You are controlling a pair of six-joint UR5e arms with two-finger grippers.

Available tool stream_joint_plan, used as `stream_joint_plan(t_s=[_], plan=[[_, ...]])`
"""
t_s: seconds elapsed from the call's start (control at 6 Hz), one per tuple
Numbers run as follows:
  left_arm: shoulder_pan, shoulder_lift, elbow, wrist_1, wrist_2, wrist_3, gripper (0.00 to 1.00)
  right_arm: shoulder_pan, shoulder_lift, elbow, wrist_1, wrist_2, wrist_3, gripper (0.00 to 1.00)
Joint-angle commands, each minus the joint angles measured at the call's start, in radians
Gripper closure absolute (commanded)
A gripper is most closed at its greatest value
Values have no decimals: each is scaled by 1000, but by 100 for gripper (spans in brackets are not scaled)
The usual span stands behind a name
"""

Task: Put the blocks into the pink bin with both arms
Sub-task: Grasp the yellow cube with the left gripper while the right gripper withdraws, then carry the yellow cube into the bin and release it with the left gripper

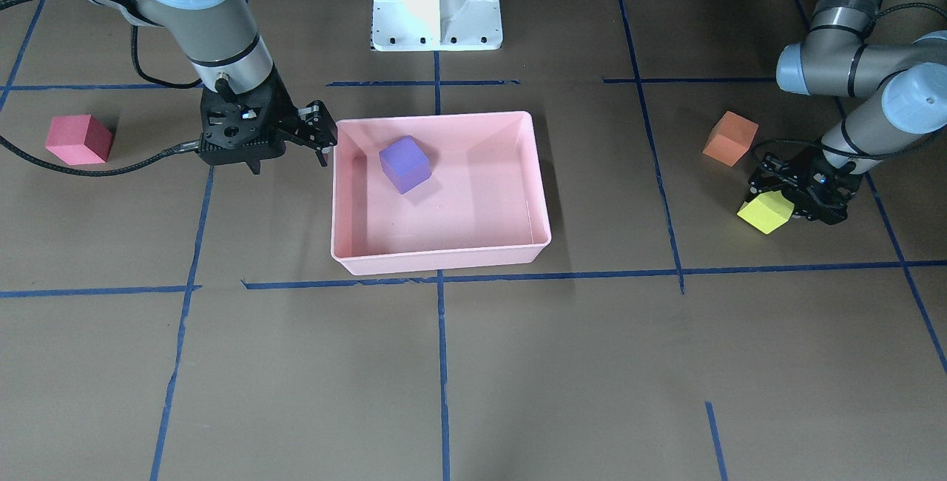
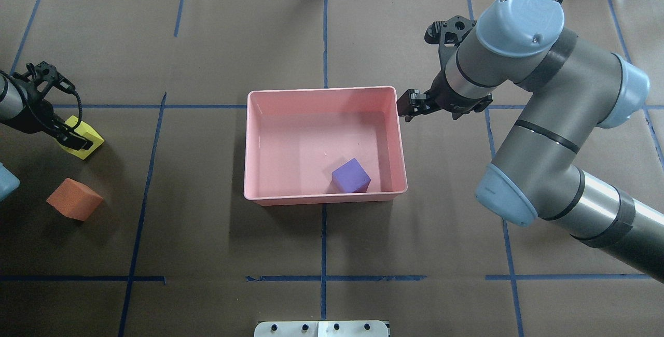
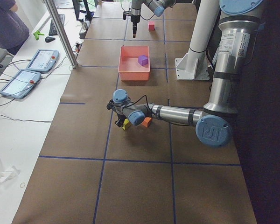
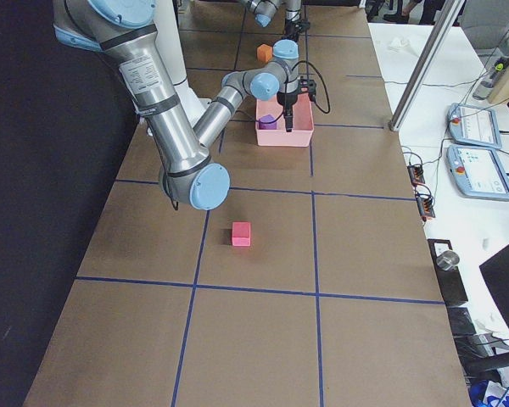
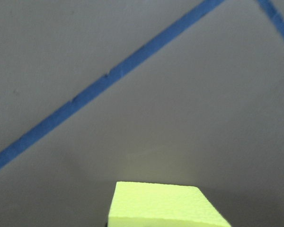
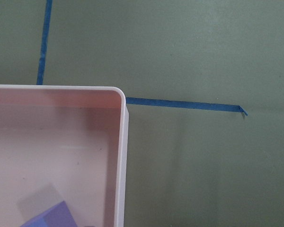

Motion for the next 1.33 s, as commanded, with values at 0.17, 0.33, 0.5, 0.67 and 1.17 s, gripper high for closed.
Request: stream_joint_plan(t_s=[0.17, 0.33, 0.5, 0.67, 1.17], plan=[[-1, -82, -142, 43, 5, -319, 62, 106, -121, 52, 3, 66, -217, 0], [1, -143, -208, 142, 8, -428, 62, 164, -219, 86, 8, 92, -353, 0], [2, -233, -276, 281, 10, -531, 61, 245, -328, 123, 14, 156, -503, 0], [39, -293, -358, 423, 48, -626, 60, 327, -443, 167, 14, 190, -660, 0], [385, -600, -329, 673, 381, -982, 37, 409, -798, 165, 329, 225, -768, 0]])
